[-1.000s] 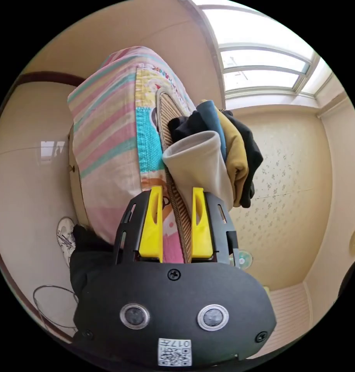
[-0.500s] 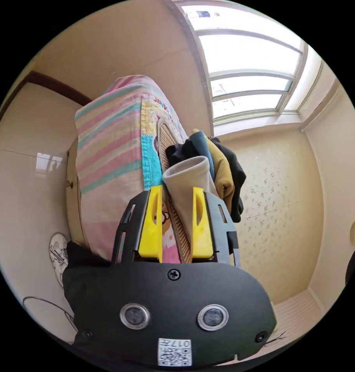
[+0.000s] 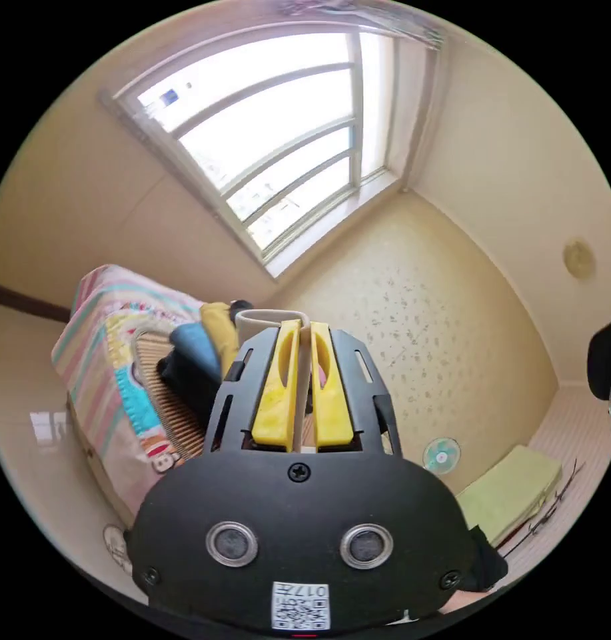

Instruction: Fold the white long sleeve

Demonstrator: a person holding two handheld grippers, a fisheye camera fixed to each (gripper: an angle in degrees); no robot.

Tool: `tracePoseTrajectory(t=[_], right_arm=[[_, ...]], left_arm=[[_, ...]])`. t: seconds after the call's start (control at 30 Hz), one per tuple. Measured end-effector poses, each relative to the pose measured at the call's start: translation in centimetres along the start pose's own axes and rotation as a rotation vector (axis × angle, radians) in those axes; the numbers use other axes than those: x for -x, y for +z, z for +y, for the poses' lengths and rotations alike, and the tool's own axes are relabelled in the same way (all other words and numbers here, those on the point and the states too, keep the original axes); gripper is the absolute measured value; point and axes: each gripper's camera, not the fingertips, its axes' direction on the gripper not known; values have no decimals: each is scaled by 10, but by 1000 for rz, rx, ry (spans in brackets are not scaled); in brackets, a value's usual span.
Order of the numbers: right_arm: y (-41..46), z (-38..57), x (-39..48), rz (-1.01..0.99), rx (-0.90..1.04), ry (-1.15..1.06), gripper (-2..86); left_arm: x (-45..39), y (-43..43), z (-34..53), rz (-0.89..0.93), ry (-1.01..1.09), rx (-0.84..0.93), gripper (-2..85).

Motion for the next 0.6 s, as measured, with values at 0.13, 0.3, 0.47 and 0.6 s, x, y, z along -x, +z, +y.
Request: tracePoseTrajectory(t=[0.13,0.3,0.47,0.6], right_arm=[[-8,8,3,7,5,-50,8],[-24,19,-7,-139,-23,-94,6],[-48,33,-21,-264,-124,-95,6],[-54,36,-20,-284,-146,-109,7]], left_arm=[[-136,111,62,327,158,206,38],[-290,242,225,659,298,584,38],[-386,274,436,652,554,946,80],[-342,233,451,582,510,851,87]])
